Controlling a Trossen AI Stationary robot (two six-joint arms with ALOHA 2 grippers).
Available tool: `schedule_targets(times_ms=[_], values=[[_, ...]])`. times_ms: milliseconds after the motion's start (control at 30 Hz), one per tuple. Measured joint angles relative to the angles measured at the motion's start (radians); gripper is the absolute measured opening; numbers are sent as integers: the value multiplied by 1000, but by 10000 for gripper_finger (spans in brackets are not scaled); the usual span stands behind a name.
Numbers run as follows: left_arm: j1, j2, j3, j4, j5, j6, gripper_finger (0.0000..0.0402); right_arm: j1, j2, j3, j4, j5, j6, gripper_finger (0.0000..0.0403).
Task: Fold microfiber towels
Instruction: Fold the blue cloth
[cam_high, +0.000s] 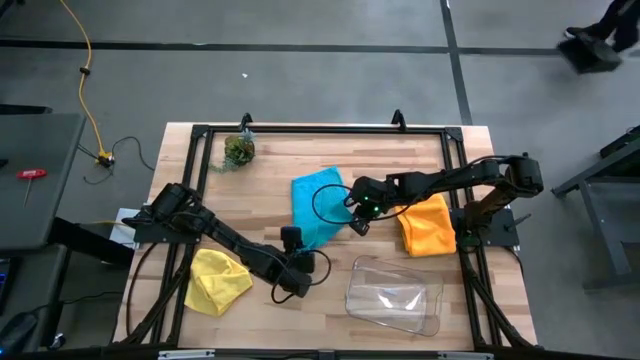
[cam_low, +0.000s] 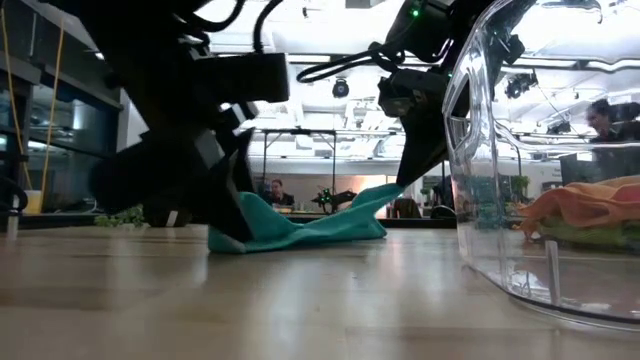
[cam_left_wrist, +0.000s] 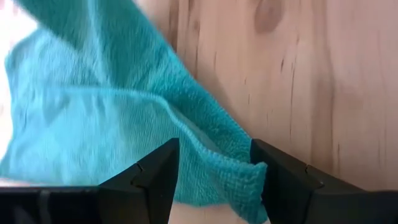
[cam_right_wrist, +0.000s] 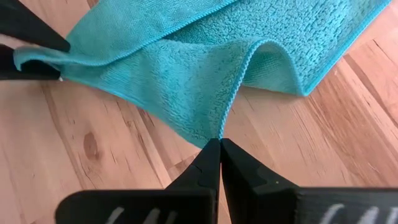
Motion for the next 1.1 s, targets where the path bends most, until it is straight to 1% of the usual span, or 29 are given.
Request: schedule_targets(times_ms=[167,333,633,900,1100], values=[[-6,-2,0,-78,1,-165,186,0,0,0,0,0,-2,0],[-17,-2,0,-101,9,-259,186,0,0,0,0,0,-3,0],[-31,-53,0,-128,1,-380,186,0,0,0,0,6,-4,0],[-35,-62,0,-128,1,-450,186,0,0,0,0,9,-4,0],[-45,-69,0,-125,-7,-473,185,0,0,0,1,9,-20,0]])
